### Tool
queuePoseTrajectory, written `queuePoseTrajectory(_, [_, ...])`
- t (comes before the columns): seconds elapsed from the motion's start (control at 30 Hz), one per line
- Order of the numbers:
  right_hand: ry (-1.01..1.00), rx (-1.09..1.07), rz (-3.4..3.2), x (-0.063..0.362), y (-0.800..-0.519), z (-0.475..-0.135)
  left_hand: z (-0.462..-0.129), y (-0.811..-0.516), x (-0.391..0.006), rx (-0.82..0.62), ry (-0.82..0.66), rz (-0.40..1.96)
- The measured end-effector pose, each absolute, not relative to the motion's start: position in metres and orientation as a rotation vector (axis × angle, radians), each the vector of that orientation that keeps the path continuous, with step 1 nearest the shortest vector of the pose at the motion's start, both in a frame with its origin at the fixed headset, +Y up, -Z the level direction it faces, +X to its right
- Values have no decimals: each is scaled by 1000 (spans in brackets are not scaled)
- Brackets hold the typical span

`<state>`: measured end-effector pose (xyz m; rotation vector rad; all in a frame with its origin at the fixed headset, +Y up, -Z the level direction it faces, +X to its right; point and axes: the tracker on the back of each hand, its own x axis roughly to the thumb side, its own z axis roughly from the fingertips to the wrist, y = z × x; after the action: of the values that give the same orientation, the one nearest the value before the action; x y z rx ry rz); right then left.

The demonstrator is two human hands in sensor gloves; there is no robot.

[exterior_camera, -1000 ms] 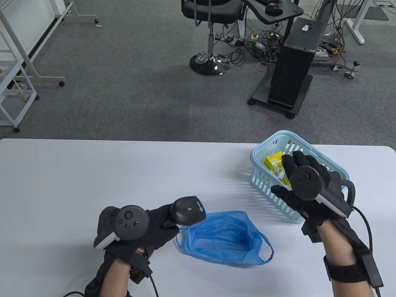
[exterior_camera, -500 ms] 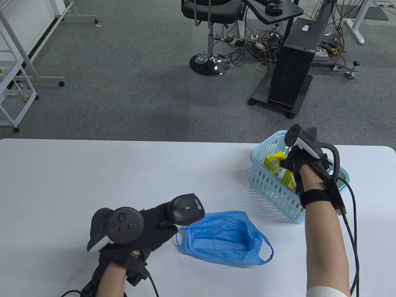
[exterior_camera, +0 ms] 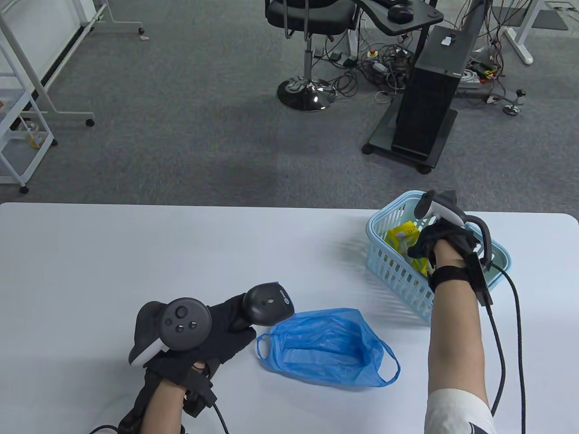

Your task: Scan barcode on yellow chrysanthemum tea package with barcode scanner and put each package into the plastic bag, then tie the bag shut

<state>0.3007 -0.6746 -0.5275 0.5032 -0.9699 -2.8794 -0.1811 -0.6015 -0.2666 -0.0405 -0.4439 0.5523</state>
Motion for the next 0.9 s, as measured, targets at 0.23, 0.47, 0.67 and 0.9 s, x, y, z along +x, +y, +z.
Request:
queuePoseTrajectory(0.23, [-1025,510,-2838,305,-679,-525,-269,-605,-181,-63,-438,539])
queuePoseTrajectory(0.47, [-1094,520,-2844,315,-684,-520,-269,-605,-182,-64,-438,554])
queuePoseTrajectory(0.67, [-1031,496,-2889,314,-680,-518,-268,-604,-183,-68,-432,550])
queuePoseTrajectory(0.9, [-641,480,-3017,306,-648,-508,-264,-598,-184,-10,-404,514])
